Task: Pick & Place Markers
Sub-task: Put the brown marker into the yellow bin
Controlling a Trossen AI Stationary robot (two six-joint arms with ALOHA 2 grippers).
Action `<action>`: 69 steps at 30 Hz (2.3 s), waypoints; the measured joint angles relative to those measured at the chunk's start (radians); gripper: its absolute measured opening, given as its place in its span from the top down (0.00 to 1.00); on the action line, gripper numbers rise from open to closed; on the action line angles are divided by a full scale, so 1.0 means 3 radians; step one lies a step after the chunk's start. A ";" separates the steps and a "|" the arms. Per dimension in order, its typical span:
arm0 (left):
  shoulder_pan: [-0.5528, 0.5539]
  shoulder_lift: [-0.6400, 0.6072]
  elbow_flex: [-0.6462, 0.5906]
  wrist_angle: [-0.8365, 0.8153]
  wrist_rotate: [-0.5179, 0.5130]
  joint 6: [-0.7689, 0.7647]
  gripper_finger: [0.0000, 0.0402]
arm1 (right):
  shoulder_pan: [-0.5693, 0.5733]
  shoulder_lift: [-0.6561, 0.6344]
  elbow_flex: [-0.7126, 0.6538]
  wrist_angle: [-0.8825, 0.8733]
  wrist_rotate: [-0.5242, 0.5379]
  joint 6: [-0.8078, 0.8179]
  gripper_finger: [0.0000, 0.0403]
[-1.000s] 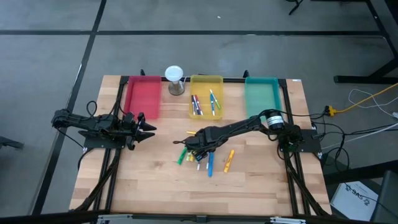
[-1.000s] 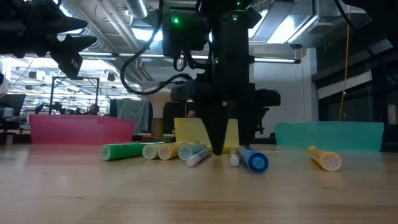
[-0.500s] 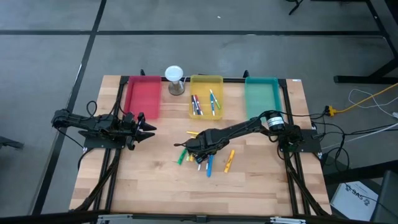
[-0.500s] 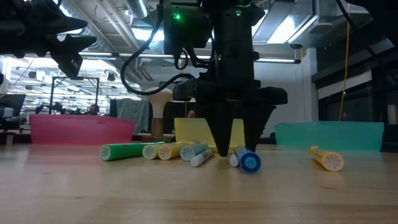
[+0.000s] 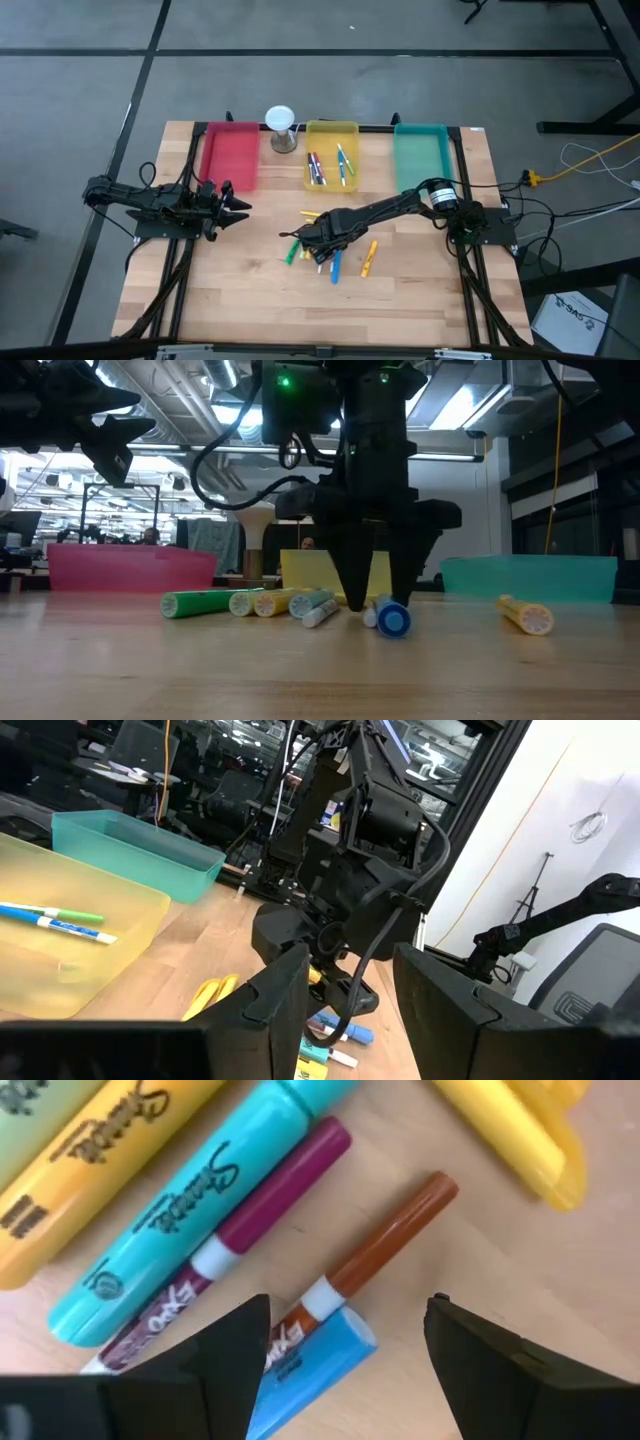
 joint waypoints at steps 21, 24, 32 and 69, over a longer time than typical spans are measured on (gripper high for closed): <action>0.0001 0.0000 -0.0001 -0.0001 0.0000 0.0000 0.64 | -0.0001 0.0000 0.0001 -0.0003 0.0039 -0.0052 0.60; 0.0001 0.0000 -0.0001 -0.0001 0.0000 0.0000 0.64 | -0.0001 0.0000 0.0001 -0.0003 0.0038 -0.0054 0.62; 0.0001 0.0000 0.0000 0.0000 0.0000 0.0000 0.64 | -0.0002 0.0000 0.0001 0.0003 0.0011 -0.0036 0.66; 0.0001 -0.0001 0.0000 -0.0001 0.0000 0.0000 0.64 | -0.0033 0.0060 0.0006 0.0074 -0.0025 -0.0240 0.90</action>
